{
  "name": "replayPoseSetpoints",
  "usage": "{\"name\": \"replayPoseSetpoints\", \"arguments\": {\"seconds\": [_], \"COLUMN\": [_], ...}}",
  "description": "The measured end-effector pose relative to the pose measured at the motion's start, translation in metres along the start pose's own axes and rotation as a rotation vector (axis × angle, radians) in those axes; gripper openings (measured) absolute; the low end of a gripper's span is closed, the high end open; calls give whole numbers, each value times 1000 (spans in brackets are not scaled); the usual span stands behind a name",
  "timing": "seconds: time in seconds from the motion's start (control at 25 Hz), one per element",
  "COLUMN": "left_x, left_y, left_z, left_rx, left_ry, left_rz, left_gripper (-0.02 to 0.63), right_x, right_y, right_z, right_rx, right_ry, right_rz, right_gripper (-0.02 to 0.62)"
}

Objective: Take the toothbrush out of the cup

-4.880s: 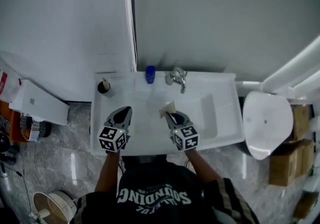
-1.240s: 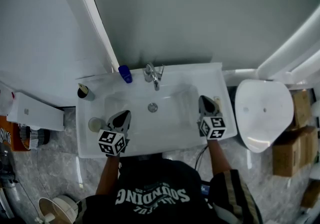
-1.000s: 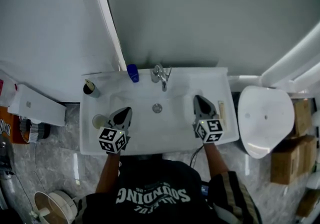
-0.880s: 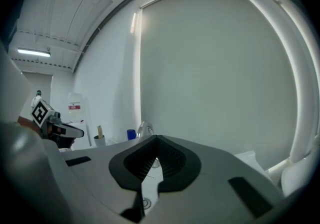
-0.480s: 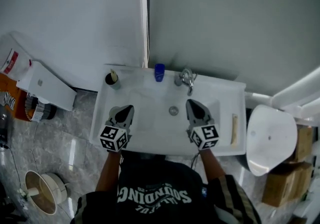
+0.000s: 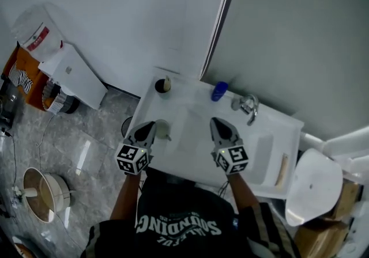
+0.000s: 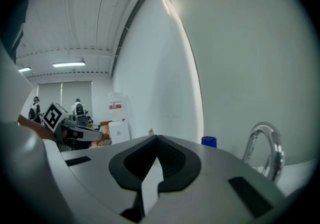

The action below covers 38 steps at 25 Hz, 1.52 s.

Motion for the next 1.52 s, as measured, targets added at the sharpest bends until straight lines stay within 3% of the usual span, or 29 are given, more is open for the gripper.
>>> {"name": "replayPoseSetpoints", "arguments": {"seconds": [0.48,0.6,0.68,1.12,1.52], "left_x": [-16,-15,-15,-28,-50], "left_y": [-49,-55,-59,-83,-105], "left_z": [11,12,12,21,40], "left_rx": [-52,-58,-60,-100,-144], "left_ry": [-9,-18,-21,-32,-47], "left_rz": [-46,-46,-46,-93,-145], "left_gripper": [0,0,0,0,-1], "right_x": [82,104,118,188,252], "right_y": [-39,-44,-45,-53,-45], "right_z": [-7,-9,-10,-2,13], "right_rx": [-44,-35,-27,-37,50], "right_ry": [-70,-98,-118,-167,-268], "right_rz": [-60,-56,-53,-43,-11], "right_gripper": [2,88,109,128,166]}}
Point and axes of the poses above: the fingertips, and each gripper's own axes: x forward along the fingers, y to its right, z out of its underside, the point moved 6 cm from there along -x, backward along the fingers, and after that the axes turned 9 degrees about -y, right-handed, at the moved point
